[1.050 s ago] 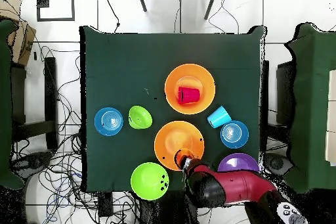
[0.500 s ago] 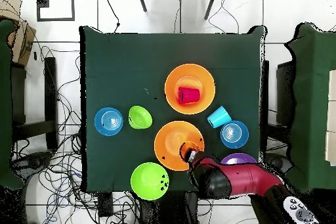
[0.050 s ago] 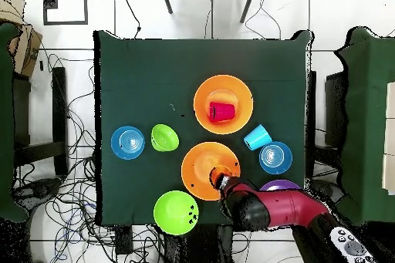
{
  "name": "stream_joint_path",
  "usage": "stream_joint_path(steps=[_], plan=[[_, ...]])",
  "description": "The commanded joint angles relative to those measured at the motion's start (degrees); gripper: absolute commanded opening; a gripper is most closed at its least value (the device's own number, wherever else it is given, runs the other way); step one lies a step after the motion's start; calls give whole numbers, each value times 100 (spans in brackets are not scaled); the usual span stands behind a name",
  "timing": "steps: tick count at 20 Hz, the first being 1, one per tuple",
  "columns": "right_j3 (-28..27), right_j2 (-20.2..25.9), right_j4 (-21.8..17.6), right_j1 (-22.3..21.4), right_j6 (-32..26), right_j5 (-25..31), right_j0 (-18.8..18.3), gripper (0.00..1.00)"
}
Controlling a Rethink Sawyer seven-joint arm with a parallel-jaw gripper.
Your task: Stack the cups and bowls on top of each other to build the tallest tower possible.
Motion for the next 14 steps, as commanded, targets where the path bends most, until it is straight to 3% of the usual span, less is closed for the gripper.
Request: stream_joint_path(steps=[1,3,9,14], plan=[[-489,-117,-243,181,126,-77,597,0],[-453,-267,-239,170,274,-211,759,0],[-566,-123,-176,267,12,-123,626,0],[-822,-228,-296,536,33,-279,727,0]])
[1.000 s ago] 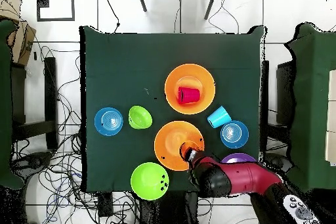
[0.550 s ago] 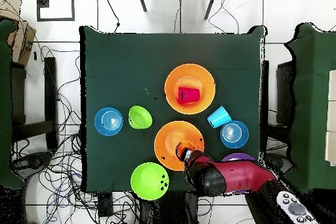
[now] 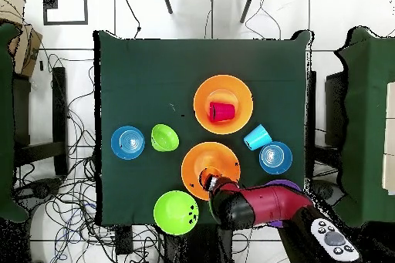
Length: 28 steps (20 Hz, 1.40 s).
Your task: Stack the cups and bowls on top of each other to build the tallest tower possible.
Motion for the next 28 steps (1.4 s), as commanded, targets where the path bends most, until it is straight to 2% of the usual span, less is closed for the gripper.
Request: stream_joint_path(steps=[1,13,14,19,28], plan=[[-852,-18,-316,574,39,-317,196,0],[-993,-32,-397,737,-50,-386,156,0],[-979,-34,-391,741,-40,-418,154,100],[-966,-135,-381,634,17,-424,250,100],[-882,-69,-296,653,-19,-371,182,100]])
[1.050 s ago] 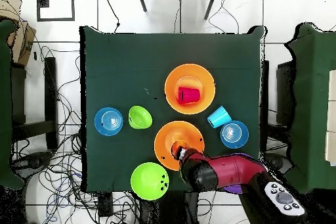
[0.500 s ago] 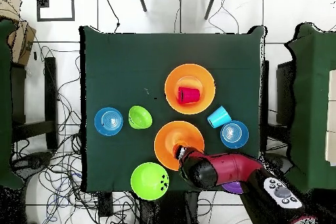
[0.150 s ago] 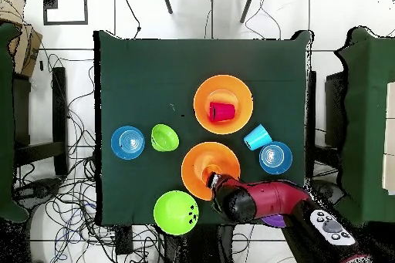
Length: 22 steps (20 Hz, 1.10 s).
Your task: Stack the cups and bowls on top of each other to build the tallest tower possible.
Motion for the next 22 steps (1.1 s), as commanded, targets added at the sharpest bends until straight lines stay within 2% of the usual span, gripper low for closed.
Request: stream_joint_path(steps=[1,5,15,22], plan=[[-469,181,-290,43,-23,-362,151,100],[-375,244,-238,-44,-55,-295,101,100],[318,582,63,-668,-174,83,-176,100],[817,908,443,-1328,-336,535,-395,100]])
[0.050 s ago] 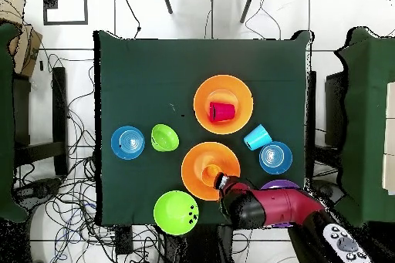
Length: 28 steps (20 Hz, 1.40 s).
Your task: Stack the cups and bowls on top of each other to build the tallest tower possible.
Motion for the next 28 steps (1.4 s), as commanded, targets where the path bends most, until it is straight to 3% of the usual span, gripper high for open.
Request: stream_joint_path(steps=[1,5,13,28], plan=[[536,803,410,-695,-343,575,-103,100],[659,887,493,-805,-374,620,-165,100],[82,745,14,-63,-590,485,-348,100],[288,896,-192,-202,-856,584,-864,100]])
